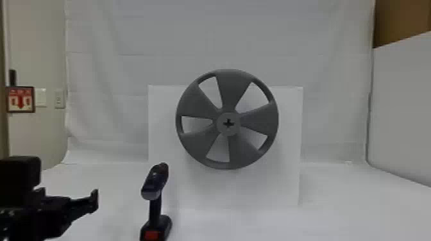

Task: Grasp the drill and bring into the middle of wheel

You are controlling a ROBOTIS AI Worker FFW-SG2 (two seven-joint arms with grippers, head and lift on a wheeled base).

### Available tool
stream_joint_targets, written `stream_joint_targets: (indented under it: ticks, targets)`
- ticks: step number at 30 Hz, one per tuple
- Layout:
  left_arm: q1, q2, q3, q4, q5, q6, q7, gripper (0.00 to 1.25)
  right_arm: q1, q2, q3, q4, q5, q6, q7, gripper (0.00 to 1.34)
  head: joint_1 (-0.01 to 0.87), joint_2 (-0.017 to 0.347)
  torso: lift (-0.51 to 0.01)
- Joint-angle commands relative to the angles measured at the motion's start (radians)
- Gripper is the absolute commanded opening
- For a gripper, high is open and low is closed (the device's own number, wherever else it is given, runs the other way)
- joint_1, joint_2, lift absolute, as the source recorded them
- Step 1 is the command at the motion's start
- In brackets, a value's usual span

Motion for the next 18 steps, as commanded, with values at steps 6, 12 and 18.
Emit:
stream_joint_targets:
  ticks: [6, 12, 18]
  targets:
    - [-0.005, 0.000, 0.006, -0.011, 0.013, 0.033, 0.000, 1.20, 0.000, -0.001, 0.002, -0.001, 0.002, 0.000, 0.008, 1.04, 0.054, 0.031, -0.403]
    - [-0.011, 0.000, 0.009, -0.028, 0.010, 0.056, 0.000, 1.20, 0.000, -0.001, 0.002, 0.001, 0.002, 0.000, 0.008, 1.04, 0.054, 0.031, -0.403]
    - [-0.014, 0.000, 0.012, -0.031, 0.012, 0.067, 0.000, 1.20, 0.000, 0.000, 0.002, -0.001, 0.002, 0.002, 0.008, 1.04, 0.054, 0.031, -0.403]
